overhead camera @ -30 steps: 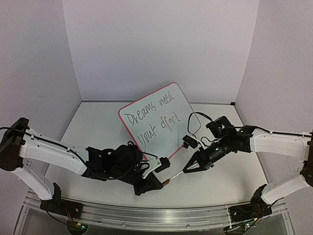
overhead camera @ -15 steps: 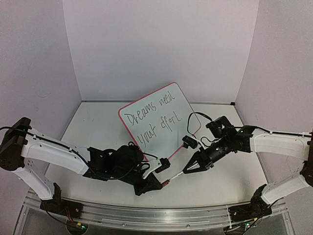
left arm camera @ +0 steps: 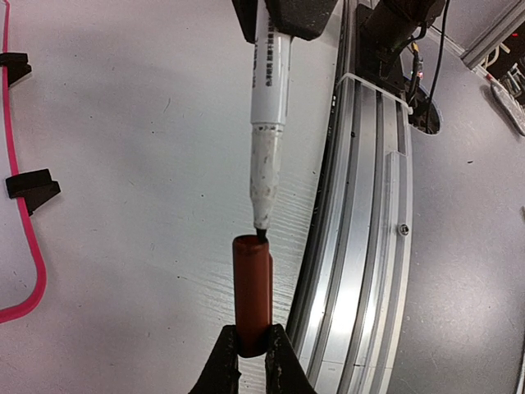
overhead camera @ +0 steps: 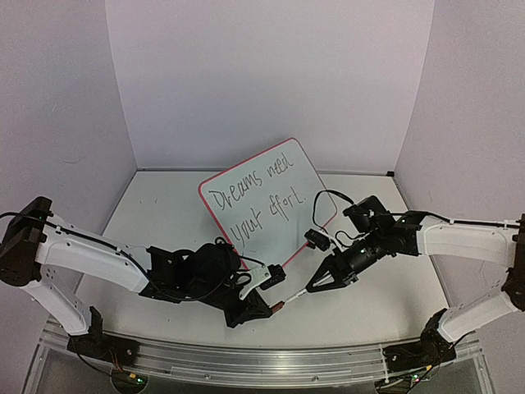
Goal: Write a sentence on the whiteboard
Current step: Insert the whiteboard marker without the cap into the pen cap.
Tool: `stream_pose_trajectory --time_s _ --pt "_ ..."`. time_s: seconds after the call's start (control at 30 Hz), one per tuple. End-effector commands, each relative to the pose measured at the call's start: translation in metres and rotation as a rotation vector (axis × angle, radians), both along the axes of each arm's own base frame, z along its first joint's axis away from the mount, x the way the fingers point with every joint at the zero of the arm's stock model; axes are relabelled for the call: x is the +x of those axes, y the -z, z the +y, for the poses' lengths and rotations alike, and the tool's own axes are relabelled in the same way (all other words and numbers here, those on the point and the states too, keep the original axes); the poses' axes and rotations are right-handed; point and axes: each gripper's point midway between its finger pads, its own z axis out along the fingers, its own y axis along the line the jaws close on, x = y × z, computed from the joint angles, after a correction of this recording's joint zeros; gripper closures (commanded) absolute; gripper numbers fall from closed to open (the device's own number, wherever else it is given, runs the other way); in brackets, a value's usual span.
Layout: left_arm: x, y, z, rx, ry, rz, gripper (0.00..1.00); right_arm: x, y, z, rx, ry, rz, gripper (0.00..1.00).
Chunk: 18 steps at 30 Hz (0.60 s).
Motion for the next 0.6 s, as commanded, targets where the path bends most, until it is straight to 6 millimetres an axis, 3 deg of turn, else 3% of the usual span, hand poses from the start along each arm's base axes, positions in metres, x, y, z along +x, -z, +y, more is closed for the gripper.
stream_pose_trajectory --time_s 0.0,0.57 --pt "0.0031 -0.0248 -0.0136 -0.074 0.02 -0.022 1.0 0.001 -0.0022 0.0036 0.013 -0.015 -0.023 1.0" --pt "0.0037 -0.031 -0.0164 -0.087 0.031 -0.035 1.0 0.002 0.0005 0.0062 0.006 -0.017 -0.028 1.0"
